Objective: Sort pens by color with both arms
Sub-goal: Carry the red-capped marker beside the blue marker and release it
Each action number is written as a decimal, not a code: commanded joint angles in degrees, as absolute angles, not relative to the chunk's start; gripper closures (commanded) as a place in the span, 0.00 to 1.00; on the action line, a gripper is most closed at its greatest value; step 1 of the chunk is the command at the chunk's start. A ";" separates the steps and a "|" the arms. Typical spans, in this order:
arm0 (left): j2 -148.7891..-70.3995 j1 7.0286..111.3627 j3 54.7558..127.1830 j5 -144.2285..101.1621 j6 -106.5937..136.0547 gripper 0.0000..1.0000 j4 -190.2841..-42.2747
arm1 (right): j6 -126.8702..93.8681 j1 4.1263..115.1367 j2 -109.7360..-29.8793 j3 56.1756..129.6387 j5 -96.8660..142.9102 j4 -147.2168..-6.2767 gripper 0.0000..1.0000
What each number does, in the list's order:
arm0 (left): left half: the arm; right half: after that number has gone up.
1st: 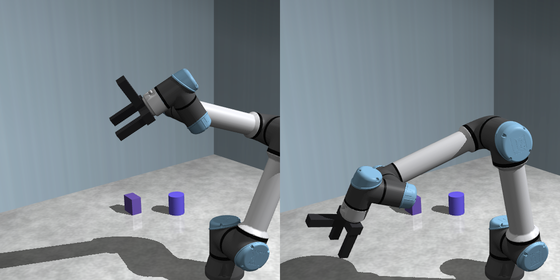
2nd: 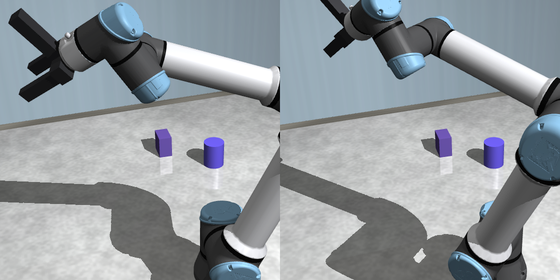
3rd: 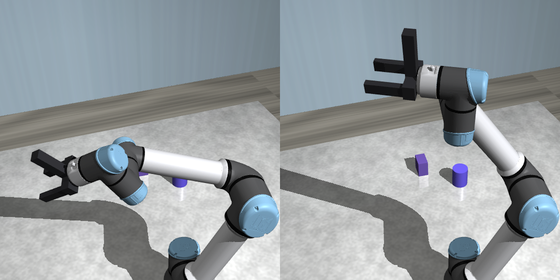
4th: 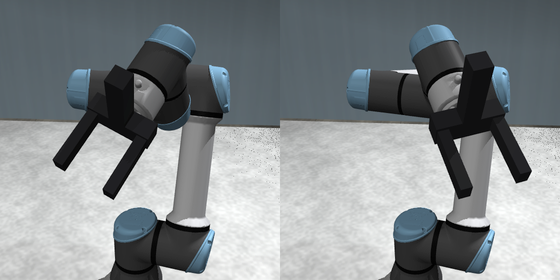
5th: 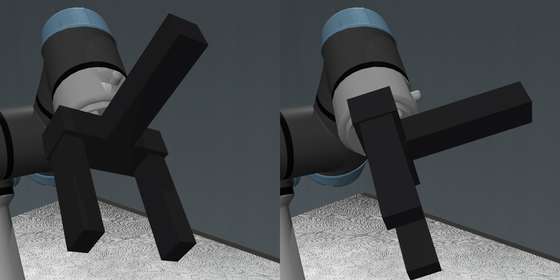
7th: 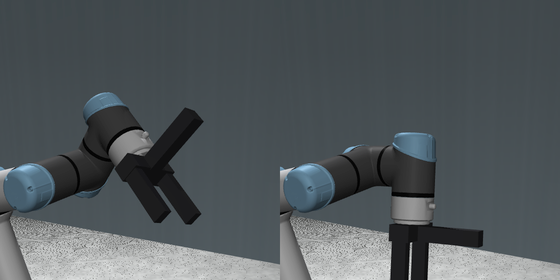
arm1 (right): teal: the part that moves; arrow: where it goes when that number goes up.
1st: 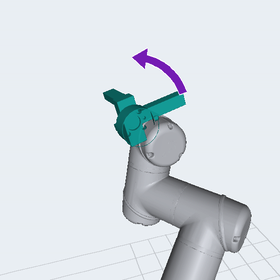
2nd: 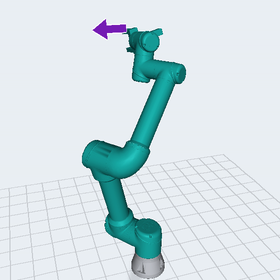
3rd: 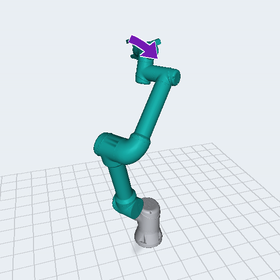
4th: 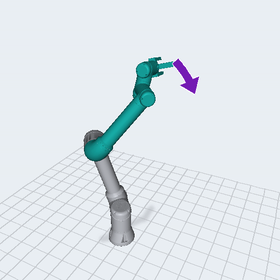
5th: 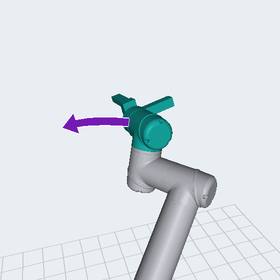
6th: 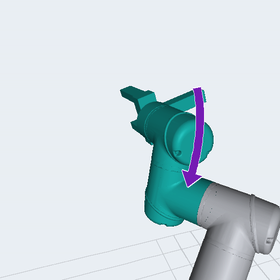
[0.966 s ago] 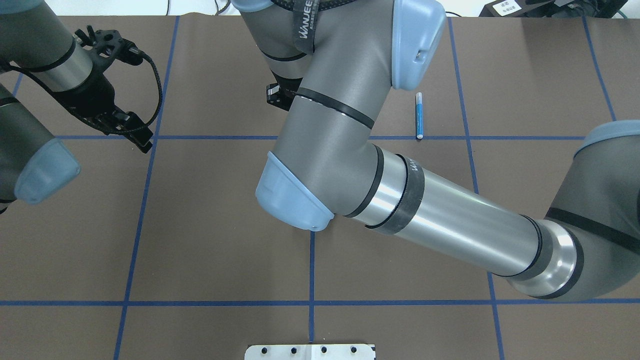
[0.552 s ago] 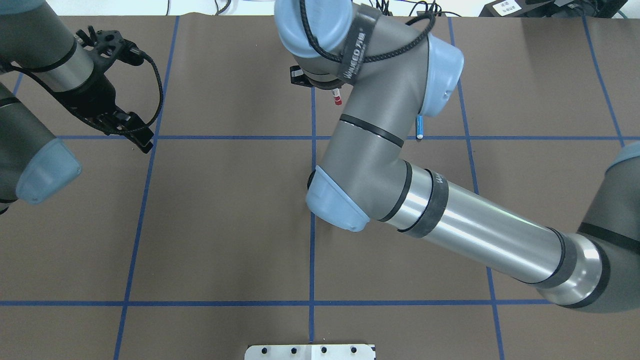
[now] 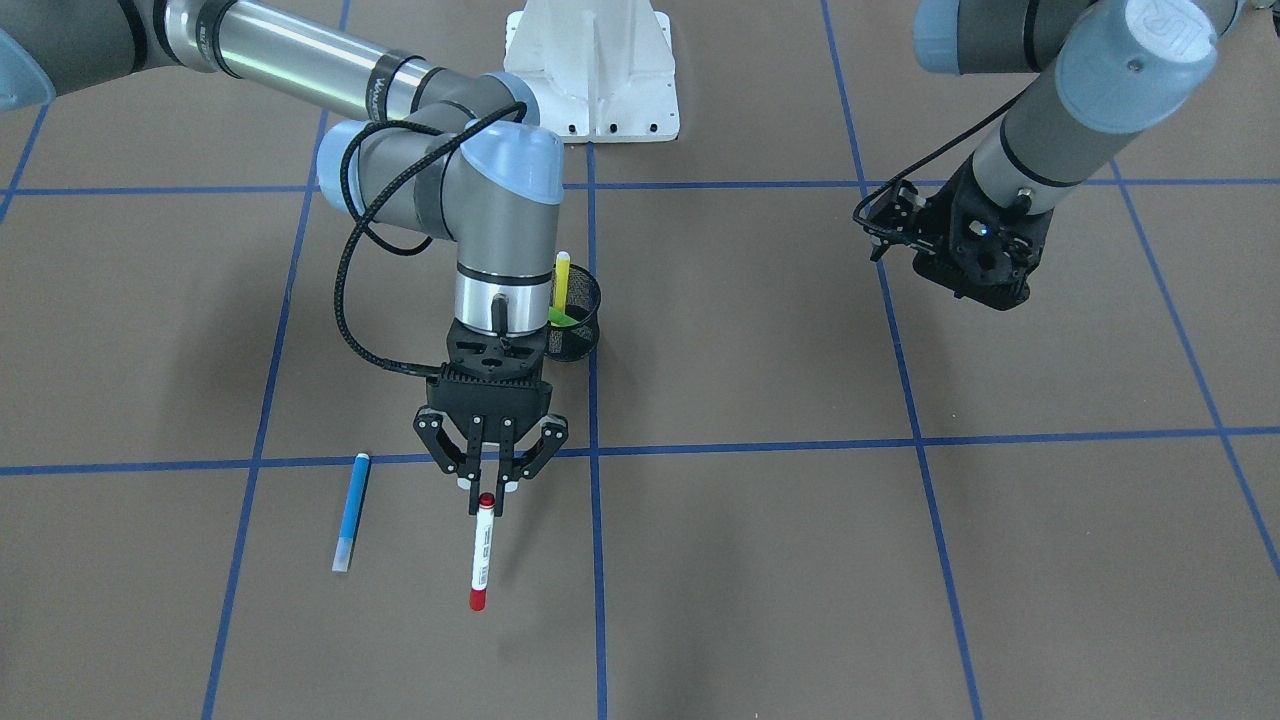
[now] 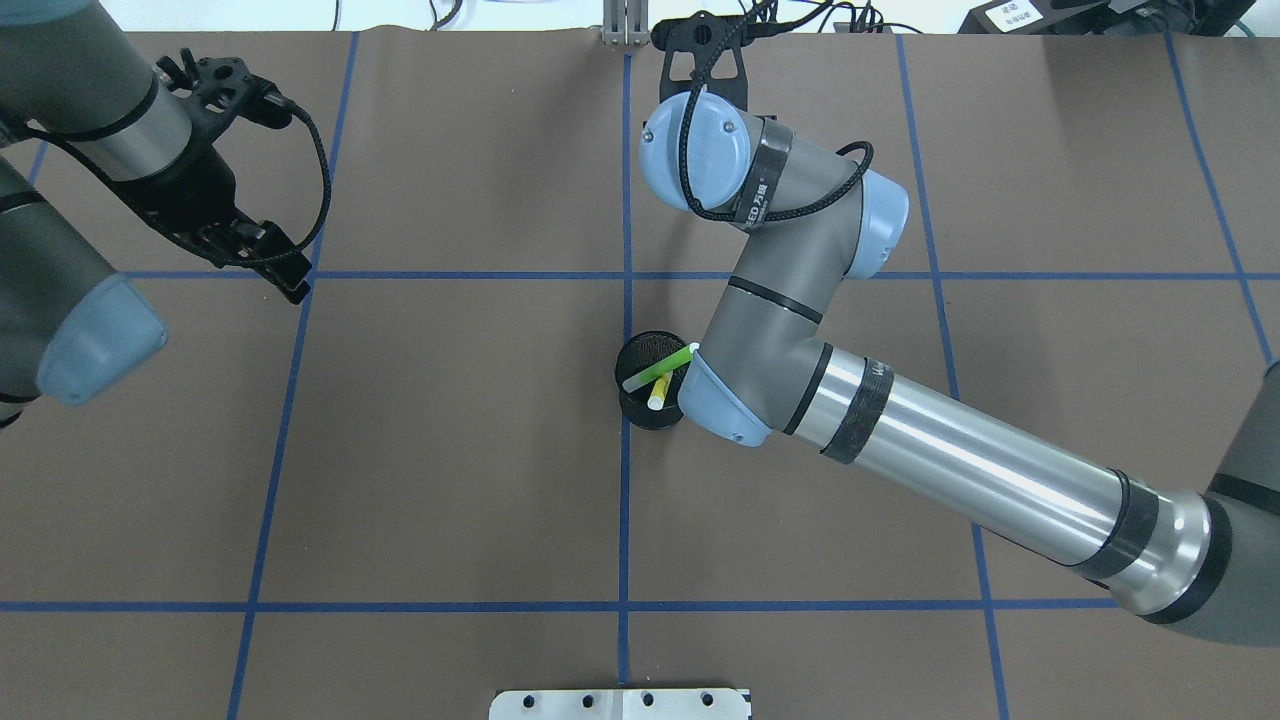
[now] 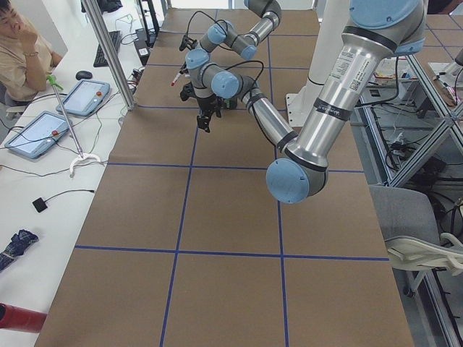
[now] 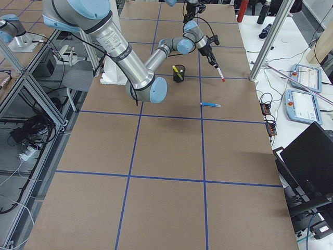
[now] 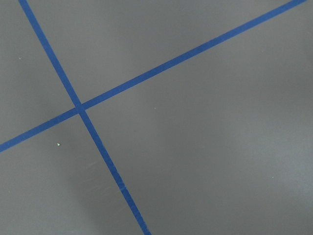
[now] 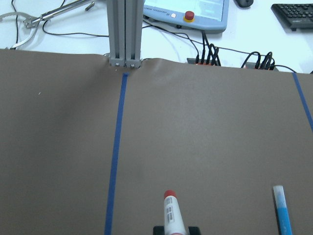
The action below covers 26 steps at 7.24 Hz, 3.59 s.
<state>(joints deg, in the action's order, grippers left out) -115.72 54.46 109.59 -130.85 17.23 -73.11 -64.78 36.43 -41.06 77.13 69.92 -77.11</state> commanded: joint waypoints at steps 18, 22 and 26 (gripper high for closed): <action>-117.07 54.32 109.42 -130.87 19.68 0.00 -73.83 | -79.10 27.06 -55.29 79.28 48.66 -64.60 0.19; -120.05 53.70 109.34 -133.24 27.39 0.00 -73.39 | -75.51 34.44 -53.35 80.15 68.70 -65.03 0.01; -126.63 47.74 108.03 -132.98 46.44 0.00 -73.30 | -61.56 45.67 -53.26 86.89 99.06 -75.72 0.01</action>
